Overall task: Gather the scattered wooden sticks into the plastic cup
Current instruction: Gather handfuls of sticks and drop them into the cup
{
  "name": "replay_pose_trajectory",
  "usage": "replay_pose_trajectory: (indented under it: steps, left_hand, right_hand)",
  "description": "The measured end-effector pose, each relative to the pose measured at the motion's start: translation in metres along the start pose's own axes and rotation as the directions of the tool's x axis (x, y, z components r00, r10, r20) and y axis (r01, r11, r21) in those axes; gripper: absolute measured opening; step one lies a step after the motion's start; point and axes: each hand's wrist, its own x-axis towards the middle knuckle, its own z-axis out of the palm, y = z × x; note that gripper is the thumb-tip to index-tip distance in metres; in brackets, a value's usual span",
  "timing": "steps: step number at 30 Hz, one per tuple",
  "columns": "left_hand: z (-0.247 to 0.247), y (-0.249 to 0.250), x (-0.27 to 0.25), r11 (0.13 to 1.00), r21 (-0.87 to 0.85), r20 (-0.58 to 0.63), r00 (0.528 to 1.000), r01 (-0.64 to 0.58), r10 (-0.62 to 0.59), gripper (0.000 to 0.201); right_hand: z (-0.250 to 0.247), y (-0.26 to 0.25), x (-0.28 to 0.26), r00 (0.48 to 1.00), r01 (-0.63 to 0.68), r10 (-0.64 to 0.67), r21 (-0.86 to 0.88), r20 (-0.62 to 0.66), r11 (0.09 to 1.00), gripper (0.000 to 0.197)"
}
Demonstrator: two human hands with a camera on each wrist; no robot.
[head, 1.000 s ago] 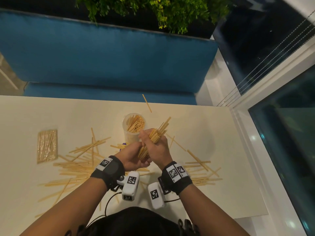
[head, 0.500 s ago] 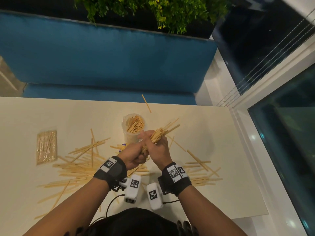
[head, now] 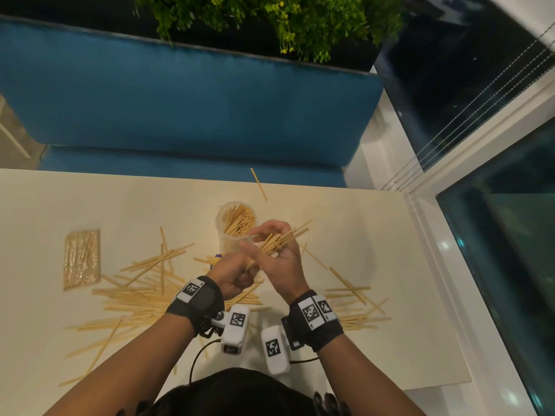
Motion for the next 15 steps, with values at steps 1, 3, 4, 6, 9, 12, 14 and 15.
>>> replay_pose_trajectory:
  steps: [1, 3, 4, 6, 9, 12, 14, 15]
  left_hand:
    - [-0.002, 0.0, 0.001, 1.0, -0.001, -0.024, 1.0, 0.017, -0.017, 0.018]
    - [-0.005, -0.002, 0.003, 0.999, 0.018, -0.058, 0.998, 0.038, -0.037, 0.021]
    - [-0.007, -0.003, 0.004, 0.999, 0.034, -0.069, 0.997, 0.042, -0.04, 0.023]
    - [-0.009, -0.003, 0.005, 0.997, 0.07, -0.091, 0.995, 0.043, -0.036, 0.022]
    - [-0.001, -0.002, 0.004, 0.996, 0.092, -0.125, 0.992, 0.023, -0.012, 0.02]
    - [0.007, 0.002, 0.0, 0.997, 0.082, -0.132, 0.991, -0.003, 0.013, 0.015]
    - [0.002, 0.002, -0.002, 0.996, 0.094, -0.146, 0.989, 0.01, 0.004, 0.017]
    - [-0.002, 0.001, -0.003, 0.995, 0.096, -0.161, 0.987, 0.024, -0.008, 0.018]
  right_hand:
    - [-0.003, -0.007, 0.0, 0.999, 0.035, -0.034, 0.016, -0.026, 0.999, 0.06]
    - [-0.013, -0.022, 0.0, 0.98, 0.155, -0.157, -0.029, -0.125, 0.988, 0.065]
    - [-0.02, -0.03, 0.0, 0.951, 0.232, -0.244, -0.084, -0.192, 0.969, 0.057]
    - [-0.031, -0.04, 0.001, 0.885, 0.338, -0.394, -0.238, -0.25, 0.911, 0.037]
    - [-0.025, -0.036, -0.001, 0.93, 0.349, -0.352, -0.559, 0.108, 0.752, 0.03]
    - [-0.015, -0.024, -0.005, 0.949, 0.307, -0.163, -0.672, 0.27, 0.673, 0.027]
    - [-0.02, -0.026, -0.004, 0.945, 0.255, -0.053, -0.629, 0.322, 0.735, 0.021]
    - [-0.023, -0.028, -0.004, 0.935, 0.222, 0.027, -0.64, 0.355, 0.736, 0.02]
